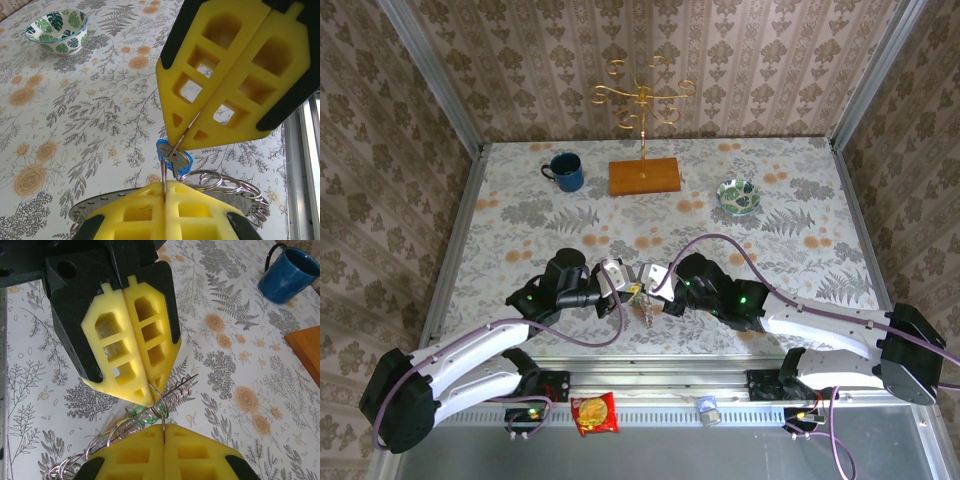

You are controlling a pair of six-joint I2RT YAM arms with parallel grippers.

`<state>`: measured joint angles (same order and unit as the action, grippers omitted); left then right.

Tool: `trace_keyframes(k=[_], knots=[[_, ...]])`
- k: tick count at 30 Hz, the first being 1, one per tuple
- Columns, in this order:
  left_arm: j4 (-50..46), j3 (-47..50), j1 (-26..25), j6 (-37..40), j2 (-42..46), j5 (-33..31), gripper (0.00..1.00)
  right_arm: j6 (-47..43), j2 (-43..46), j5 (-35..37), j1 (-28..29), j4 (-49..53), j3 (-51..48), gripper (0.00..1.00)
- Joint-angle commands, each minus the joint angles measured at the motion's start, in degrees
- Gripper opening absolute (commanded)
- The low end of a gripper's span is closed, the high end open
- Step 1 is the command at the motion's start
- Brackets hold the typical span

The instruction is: Put the keys on the keyring

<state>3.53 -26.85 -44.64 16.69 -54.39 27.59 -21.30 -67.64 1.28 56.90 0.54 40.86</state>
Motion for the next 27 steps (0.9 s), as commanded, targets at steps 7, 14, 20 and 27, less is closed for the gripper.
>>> trace_keyframes(k=[7,14,20,27], knots=[[2.58,0.40,-0.46,-0.26,0.25,0.78,0.00,-0.58,-1.09,1.26,0.49,-0.73,1.94,0.00],[2.58,0.31,-0.51,-0.21,0.16,0.85,0.00,-0.75,-0.81,2.21,0.50,-1.45,1.77,0.00],[2.51,0.31,-0.52,-0.16,0.16,0.46,0.00,-1.63,1.54,2.51,0.49,-2.11,0.25,0.00],[2.72,0.39,-0.52,-0.24,0.07,0.62,0.00,-1.82,2.39,2.32,0.51,-2.24,-0.18,0.00]])
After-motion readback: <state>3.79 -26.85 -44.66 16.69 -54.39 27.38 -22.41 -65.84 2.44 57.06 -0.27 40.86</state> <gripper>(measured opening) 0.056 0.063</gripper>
